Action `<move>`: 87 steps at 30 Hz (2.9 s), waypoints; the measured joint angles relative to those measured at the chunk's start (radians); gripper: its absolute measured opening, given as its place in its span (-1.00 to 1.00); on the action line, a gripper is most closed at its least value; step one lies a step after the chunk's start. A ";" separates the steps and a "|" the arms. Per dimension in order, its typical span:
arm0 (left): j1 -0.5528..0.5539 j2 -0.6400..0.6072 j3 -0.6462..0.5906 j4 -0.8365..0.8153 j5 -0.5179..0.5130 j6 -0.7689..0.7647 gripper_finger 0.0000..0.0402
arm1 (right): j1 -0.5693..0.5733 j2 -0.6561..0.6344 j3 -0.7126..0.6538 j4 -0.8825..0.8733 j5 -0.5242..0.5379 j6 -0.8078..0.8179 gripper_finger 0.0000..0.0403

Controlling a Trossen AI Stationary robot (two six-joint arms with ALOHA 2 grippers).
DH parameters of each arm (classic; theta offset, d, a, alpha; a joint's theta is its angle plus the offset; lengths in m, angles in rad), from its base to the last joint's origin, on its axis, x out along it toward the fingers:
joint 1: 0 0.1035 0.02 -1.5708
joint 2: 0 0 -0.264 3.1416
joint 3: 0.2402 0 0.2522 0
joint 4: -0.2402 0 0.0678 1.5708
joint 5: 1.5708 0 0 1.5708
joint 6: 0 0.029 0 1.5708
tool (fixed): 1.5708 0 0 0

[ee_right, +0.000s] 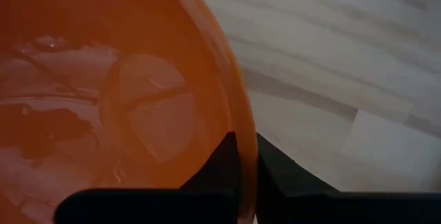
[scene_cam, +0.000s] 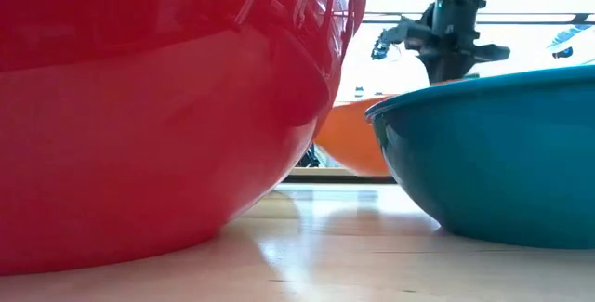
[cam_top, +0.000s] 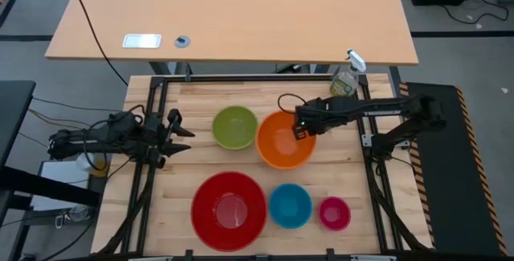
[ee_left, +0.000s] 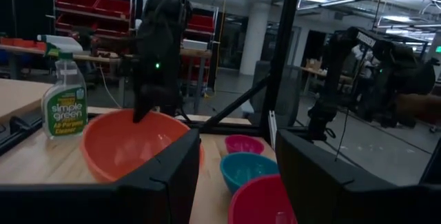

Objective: Nest bowls inside each other
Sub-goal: Stack the orange bowl on top of the large red bowl

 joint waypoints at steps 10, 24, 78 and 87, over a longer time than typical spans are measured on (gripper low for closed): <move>0.000 0.000 0.000 -0.001 0.002 -0.010 -0.04 | 0.000 0.095 0.007 -0.027 0.017 0.022 -0.67; 0.000 0.000 0.000 -0.005 0.002 -0.012 -0.04 | -0.027 0.193 0.008 -0.035 0.009 -0.072 -0.46; 0.000 -0.009 0.055 -0.041 0.093 -0.016 -0.04 | -0.008 -0.017 0.098 0.112 -0.118 -0.084 -0.89; 0.000 -0.009 0.249 -0.354 0.188 0.044 -0.04 | 0.192 0.081 0.254 0.323 -0.108 -0.049 -0.86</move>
